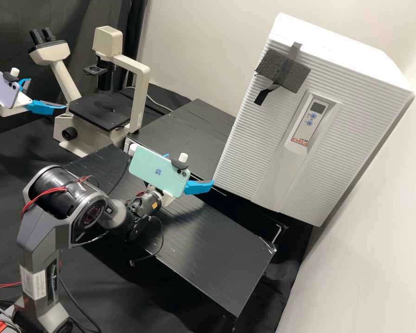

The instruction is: Open the incubator door.

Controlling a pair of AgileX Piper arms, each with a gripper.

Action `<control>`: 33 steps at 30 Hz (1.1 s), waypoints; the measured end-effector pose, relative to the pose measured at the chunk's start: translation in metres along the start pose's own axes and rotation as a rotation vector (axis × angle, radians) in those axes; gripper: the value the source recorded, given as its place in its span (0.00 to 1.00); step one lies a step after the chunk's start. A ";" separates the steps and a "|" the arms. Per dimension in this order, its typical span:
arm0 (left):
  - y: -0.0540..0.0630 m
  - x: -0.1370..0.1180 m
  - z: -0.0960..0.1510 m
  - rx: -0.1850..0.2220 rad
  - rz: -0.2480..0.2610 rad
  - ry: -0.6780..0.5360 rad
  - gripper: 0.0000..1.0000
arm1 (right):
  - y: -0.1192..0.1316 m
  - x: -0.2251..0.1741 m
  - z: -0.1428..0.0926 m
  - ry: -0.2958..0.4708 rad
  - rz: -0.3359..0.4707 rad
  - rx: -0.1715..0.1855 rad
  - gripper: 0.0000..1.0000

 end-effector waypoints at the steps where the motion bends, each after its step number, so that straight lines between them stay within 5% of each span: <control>1: 0.000 0.000 0.000 0.000 0.000 0.000 1.00 | 0.000 0.000 0.000 0.000 0.000 0.000 1.00; 11: 0.000 0.000 0.000 0.000 0.000 0.000 1.00 | 0.003 -0.002 -0.002 0.006 0.009 0.000 1.00; 25: 0.000 0.000 0.000 0.000 0.000 0.000 1.00 | 0.086 -0.028 -0.045 0.156 0.288 0.042 1.00; 33: 0.000 0.000 0.000 0.000 0.000 0.000 1.00 | 0.120 -0.010 -0.065 0.105 0.345 0.064 1.00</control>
